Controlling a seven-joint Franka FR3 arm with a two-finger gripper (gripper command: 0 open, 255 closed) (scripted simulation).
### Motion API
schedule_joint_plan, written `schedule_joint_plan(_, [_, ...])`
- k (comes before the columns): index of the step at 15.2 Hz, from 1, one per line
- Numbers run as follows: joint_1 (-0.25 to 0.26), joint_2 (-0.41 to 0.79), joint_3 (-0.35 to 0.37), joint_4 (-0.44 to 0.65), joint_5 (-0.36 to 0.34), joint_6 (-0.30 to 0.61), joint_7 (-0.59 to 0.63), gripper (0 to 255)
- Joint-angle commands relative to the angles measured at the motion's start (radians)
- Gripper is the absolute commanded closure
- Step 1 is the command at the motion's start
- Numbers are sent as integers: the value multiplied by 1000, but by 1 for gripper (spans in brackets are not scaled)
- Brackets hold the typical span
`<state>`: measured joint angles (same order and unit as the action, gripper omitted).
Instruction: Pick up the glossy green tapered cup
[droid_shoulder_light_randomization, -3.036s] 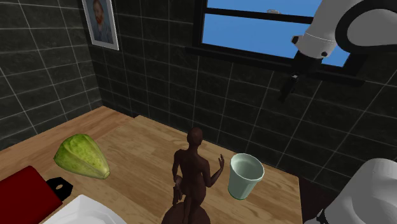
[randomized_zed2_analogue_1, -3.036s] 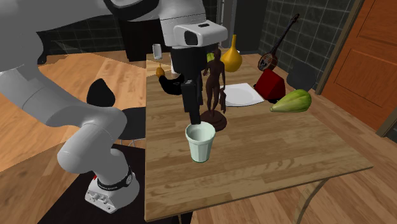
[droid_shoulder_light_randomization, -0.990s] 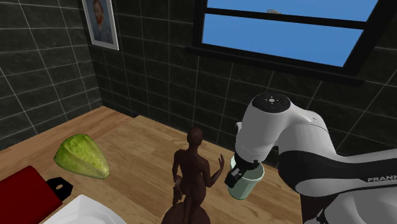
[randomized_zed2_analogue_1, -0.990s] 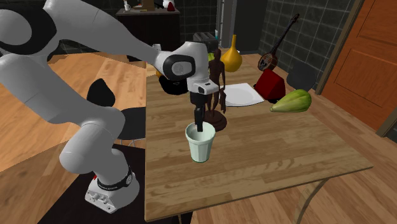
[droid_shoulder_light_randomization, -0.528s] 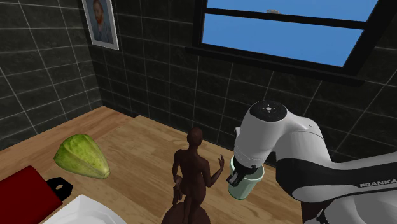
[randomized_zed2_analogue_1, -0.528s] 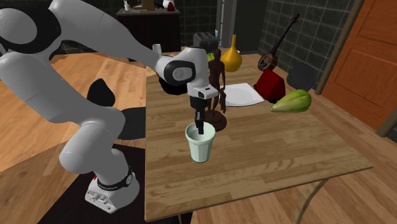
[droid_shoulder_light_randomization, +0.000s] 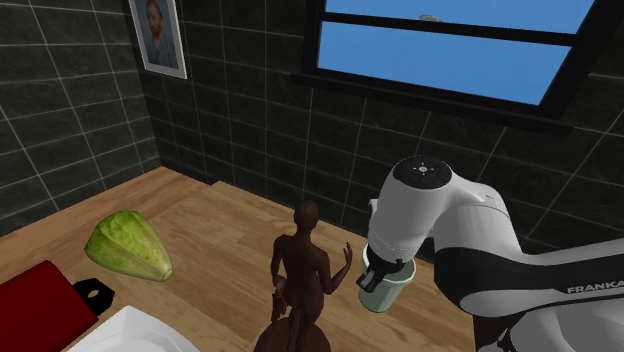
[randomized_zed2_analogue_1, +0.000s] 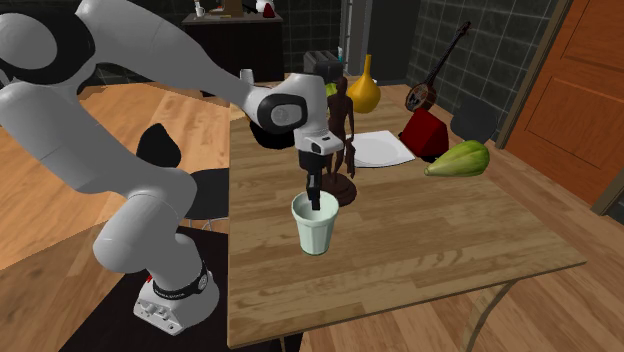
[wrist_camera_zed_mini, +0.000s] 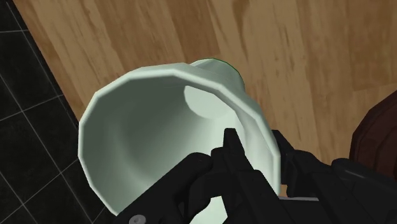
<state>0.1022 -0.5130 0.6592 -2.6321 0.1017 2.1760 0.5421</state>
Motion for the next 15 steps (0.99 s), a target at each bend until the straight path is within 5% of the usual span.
schedule_joint_plan(1, [4, -13, -8, 12, 2, -24, -6, 255])
schedule_joint_plan(15, [18, -92, -72, 134, 3, -220, -53, 255])
